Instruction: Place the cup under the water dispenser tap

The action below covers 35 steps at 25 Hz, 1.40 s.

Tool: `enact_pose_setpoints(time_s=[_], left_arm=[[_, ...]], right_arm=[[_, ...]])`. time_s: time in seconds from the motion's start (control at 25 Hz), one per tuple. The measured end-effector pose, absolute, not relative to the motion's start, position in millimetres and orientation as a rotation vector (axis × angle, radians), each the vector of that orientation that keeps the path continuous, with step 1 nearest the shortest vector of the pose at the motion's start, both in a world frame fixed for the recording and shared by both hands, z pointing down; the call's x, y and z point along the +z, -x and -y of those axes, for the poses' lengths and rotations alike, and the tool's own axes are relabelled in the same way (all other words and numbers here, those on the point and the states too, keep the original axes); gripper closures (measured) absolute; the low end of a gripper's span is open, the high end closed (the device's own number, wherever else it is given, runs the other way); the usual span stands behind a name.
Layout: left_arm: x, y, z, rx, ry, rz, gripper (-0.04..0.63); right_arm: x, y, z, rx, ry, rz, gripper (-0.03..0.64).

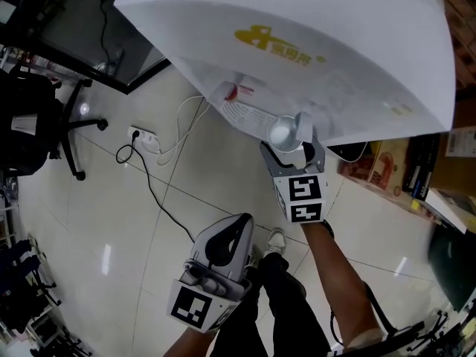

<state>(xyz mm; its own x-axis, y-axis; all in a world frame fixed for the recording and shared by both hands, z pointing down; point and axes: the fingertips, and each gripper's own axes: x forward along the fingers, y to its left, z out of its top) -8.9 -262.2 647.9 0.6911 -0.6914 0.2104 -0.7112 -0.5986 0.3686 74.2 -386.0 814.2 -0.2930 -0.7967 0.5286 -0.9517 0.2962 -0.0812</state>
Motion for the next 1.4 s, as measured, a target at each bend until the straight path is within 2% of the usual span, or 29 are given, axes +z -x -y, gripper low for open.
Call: enact_pose_setpoints(time_s=[0.4,0.92,1.4], left_arm=[[630,9,256,0.048,-2.5,1.048,0.607],[553,21,227,-0.002,-2.557,1.04,0.607],[455,43,195,-0.058,-2.605,1.057,0.607]], right_arm=[[788,-82,359,0.561,-1.591,2.159,0.252],[665,-53,292,0.493,-1.545,2.235,0.257],[501,-14,220,0.319,-1.536,2.389,0.471]])
